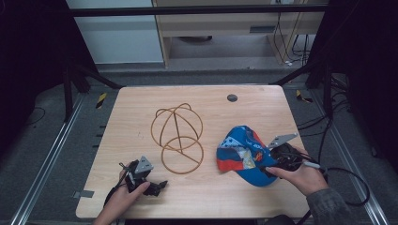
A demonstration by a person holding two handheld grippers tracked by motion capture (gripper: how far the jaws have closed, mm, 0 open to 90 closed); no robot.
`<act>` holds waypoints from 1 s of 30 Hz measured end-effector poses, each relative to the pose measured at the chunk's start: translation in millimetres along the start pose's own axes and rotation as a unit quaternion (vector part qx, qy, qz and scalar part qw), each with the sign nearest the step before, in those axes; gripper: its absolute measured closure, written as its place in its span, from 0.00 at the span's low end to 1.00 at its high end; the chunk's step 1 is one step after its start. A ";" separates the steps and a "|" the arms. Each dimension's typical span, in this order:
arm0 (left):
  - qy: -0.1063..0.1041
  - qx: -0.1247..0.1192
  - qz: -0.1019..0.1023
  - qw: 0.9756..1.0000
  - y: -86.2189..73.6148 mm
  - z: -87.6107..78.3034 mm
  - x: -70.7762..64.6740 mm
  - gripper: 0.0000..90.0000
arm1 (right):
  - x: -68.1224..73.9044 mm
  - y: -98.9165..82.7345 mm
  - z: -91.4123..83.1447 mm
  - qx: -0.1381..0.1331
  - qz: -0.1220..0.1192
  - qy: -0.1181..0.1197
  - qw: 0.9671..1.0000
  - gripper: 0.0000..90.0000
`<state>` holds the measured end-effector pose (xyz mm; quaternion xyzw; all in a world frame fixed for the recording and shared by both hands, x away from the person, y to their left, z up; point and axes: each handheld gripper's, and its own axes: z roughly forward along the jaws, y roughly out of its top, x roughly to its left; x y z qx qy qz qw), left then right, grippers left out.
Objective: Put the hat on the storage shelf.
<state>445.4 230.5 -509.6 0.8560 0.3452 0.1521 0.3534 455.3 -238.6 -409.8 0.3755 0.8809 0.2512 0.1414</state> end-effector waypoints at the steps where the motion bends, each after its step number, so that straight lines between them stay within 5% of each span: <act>1: 0.000 0.000 0.000 1.000 0.0 0.0 0.0 0.00 | -0.1 1.6 0.0 0.003 0.000 0.002 1.000 0.29; 12: 0.000 0.001 0.001 1.000 0.0 -0.1 0.1 0.00 | -0.4 31.1 4.7 0.040 -0.014 0.003 0.999 0.21; 30: -0.002 0.004 0.002 1.000 0.4 -0.5 0.0 0.00 | -8.4 68.6 34.8 0.054 -0.015 0.018 0.998 0.44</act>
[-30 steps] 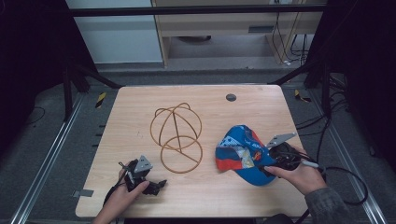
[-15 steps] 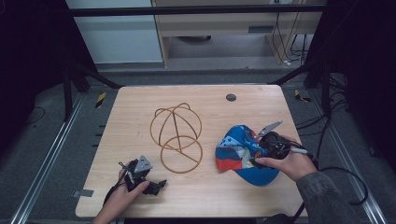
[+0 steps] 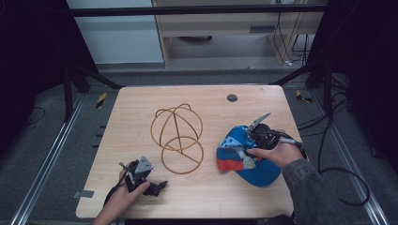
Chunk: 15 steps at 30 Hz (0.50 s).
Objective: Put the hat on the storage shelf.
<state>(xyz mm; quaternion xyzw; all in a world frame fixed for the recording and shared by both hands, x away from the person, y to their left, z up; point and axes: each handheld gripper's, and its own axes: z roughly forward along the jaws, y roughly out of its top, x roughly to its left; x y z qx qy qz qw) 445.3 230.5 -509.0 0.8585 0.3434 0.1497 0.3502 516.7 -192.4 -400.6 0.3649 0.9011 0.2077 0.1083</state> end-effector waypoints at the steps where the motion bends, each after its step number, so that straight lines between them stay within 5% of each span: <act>1: 0.000 0.000 0.000 1.000 0.0 0.0 0.0 0.00 | -0.6 0.6 1.3 0.002 0.002 0.001 1.000 0.45; 9: 0.000 -0.001 0.000 1.000 -0.2 -0.1 0.0 0.00 | -3.9 4.7 13.1 0.013 0.007 0.014 1.000 0.54; 15: 0.000 -0.001 0.000 1.000 -0.2 0.0 0.1 0.00 | -5.9 4.6 17.4 0.029 0.006 0.018 0.999 0.78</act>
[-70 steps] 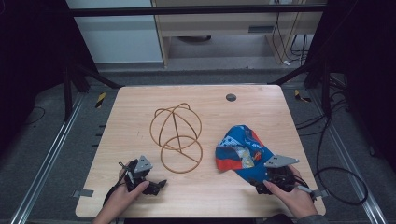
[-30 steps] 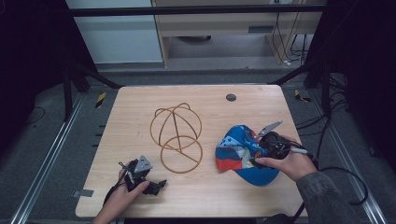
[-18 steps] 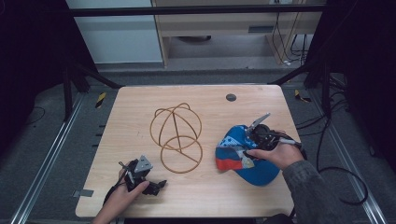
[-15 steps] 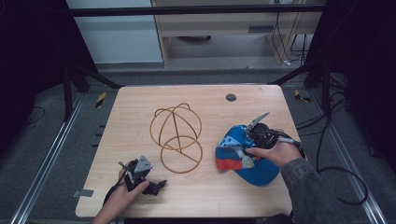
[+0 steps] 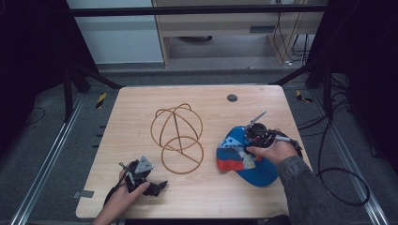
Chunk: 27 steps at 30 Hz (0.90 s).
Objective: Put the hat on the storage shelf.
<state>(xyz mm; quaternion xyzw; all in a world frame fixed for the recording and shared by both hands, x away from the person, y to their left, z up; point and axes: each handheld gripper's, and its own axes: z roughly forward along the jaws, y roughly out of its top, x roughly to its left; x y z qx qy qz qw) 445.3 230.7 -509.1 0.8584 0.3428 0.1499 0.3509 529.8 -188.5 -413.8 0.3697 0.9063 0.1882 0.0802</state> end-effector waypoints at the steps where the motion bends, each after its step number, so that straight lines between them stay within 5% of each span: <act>1: 0.000 0.000 0.000 1.000 0.0 0.0 0.0 0.00 | -0.1 0.0 0.7 0.002 0.001 0.002 1.000 0.81; 9: 0.000 0.000 0.000 1.000 -0.1 0.0 0.0 0.00 | -0.5 0.2 0.2 0.001 -0.003 0.015 1.000 0.98; 18: 0.000 -0.002 0.000 1.000 -0.4 0.0 0.1 0.00 | -3.8 -3.0 -5.7 -0.012 0.003 0.021 1.000 0.99; 27: 0.000 -0.002 0.000 1.000 -0.5 0.0 0.1 0.00 | -4.1 -4.1 -30.3 -0.038 -0.005 0.021 0.999 1.00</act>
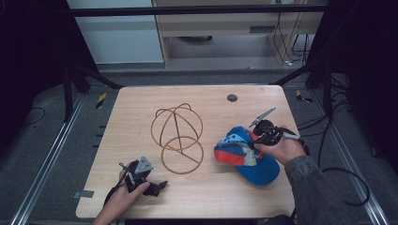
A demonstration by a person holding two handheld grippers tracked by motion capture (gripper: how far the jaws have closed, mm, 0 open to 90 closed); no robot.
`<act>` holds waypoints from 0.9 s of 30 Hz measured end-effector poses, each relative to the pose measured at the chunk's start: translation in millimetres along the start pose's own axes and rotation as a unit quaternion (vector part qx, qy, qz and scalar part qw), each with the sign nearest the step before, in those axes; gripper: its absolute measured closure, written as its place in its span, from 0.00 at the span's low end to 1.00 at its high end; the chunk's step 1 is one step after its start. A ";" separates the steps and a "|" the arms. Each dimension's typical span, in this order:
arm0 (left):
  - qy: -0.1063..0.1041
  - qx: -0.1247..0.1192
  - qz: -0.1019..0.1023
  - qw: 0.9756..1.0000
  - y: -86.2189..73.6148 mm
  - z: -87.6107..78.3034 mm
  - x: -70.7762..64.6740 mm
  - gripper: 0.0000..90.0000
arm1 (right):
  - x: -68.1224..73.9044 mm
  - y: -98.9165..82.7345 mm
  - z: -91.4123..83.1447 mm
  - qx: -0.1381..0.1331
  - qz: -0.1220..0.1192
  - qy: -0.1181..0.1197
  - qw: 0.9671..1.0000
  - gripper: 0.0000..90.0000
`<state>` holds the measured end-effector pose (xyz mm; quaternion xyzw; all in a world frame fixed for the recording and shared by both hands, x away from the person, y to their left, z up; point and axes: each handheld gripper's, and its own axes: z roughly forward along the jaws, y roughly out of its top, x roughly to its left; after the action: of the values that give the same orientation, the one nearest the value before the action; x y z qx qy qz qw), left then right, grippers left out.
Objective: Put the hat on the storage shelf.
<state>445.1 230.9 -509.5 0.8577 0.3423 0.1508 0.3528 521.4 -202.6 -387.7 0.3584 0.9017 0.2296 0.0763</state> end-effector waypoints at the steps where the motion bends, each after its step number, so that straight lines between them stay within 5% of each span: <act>1: 0.000 0.000 0.000 1.000 0.0 0.0 0.0 0.00 | 0.4 0.3 -1.9 -0.002 0.001 0.001 1.000 1.00; 27: 0.002 0.000 -0.002 1.000 0.3 0.2 -0.5 0.00 | 13.4 3.0 -54.2 -0.046 -0.018 -0.014 0.999 1.00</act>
<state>445.0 230.4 -509.4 0.8566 0.3450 0.1517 0.3523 497.1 -211.1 -338.0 0.3413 0.8955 0.2638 0.1097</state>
